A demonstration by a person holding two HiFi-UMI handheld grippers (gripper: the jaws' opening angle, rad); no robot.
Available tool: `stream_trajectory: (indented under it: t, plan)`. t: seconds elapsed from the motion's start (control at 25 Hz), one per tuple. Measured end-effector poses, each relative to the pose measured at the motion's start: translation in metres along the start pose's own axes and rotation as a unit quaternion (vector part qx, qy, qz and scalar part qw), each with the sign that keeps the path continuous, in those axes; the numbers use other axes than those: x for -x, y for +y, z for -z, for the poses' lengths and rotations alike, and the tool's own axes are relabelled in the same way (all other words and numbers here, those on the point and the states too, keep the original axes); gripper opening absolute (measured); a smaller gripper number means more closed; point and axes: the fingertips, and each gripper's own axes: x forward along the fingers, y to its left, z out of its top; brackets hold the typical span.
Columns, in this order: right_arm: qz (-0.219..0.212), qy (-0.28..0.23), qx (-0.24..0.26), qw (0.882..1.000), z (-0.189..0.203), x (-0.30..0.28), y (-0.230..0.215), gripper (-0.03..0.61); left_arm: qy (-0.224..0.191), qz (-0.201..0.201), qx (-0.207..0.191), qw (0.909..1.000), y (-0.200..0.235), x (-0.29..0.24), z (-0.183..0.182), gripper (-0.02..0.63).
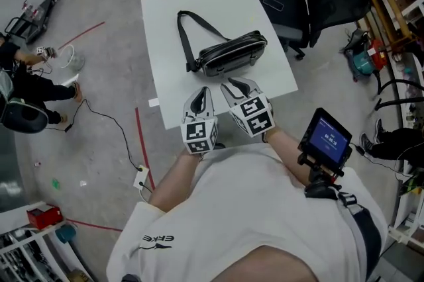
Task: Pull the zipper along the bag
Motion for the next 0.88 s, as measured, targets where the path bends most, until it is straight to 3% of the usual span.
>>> stream_trajectory:
  t: [0.32,0.64,0.88]
  plan:
    - [-0.016,-0.051,-0.03,0.998,0.024,0.071,-0.036,0.089,-0.036,-0.034,0.003,0.9988,-0.067,0.012,-0.014,0.003]
    - [-0.032,-0.077,-0.058,0.995,0.06,0.152,-0.067,0.012,-0.046,-0.051,0.016,0.9975,-0.156,0.037,-0.012,0.003]
    - [-0.036,-0.092,-0.077,0.992,0.072,0.185,-0.063,0.005,-0.043,-0.058,0.015,0.9973,-0.18,0.068,-0.008,0.003]
